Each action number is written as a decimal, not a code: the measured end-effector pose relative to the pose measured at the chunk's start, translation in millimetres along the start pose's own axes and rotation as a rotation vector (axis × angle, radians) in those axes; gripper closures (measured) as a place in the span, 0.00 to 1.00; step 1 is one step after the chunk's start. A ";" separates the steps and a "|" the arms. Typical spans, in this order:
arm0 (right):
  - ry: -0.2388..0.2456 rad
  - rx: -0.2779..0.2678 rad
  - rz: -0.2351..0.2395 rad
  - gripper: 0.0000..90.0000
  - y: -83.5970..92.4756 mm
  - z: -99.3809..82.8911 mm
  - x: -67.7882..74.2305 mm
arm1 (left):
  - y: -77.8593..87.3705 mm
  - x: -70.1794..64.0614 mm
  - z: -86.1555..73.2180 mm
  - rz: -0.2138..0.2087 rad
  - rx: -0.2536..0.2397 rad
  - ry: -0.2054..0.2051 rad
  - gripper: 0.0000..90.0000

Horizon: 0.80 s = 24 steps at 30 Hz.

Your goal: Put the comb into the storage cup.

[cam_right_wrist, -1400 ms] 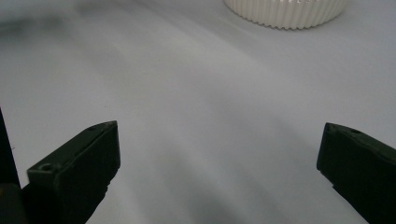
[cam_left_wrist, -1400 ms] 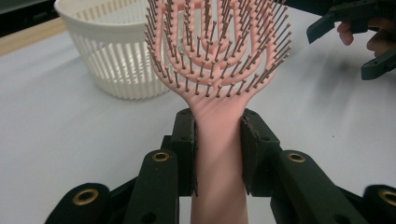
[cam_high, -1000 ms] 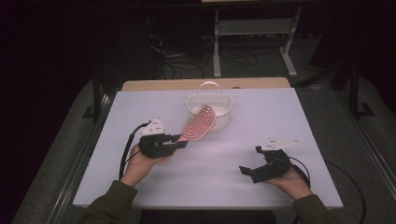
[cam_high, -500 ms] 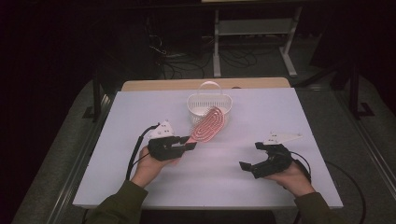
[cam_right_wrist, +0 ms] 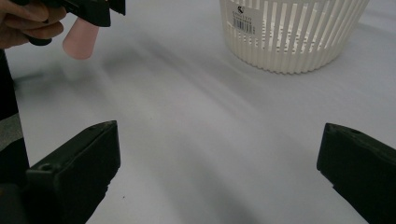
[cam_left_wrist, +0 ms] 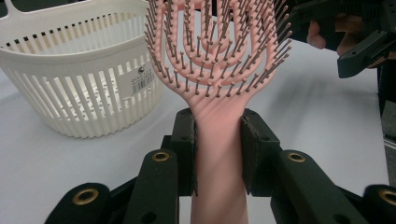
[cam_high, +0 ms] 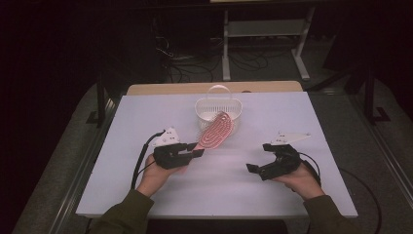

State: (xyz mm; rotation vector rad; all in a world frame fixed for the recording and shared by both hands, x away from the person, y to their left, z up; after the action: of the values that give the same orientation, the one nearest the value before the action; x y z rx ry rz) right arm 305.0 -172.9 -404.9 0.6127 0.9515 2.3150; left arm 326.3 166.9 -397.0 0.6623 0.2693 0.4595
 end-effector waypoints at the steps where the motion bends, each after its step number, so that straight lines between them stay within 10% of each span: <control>1: -0.003 -0.002 0.002 0.00 -0.2 1.2 0.3 | 0.2 0.1 -0.1 0.003 -0.002 0.000 0.78; 24: 0.034 -0.038 0.034 0.00 -6.1 30.1 6.0 | -6.1 -4.9 -6.4 0.018 0.004 -0.015 0.78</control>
State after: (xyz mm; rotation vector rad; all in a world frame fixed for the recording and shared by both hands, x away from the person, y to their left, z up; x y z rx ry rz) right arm 320.3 -150.9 -388.8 0.5801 0.9163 2.3752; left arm 321.6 163.6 -405.3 0.6722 0.2505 0.4713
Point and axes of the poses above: each handheld gripper's, and its own axes: y roughly backward along the jaws, z roughly out of its top, x roughly to its left, the point moved 1 cm from there along -y, roughly forward along the jaws, and after that the axes turned 14 degrees about x, right-handed, at the moved point
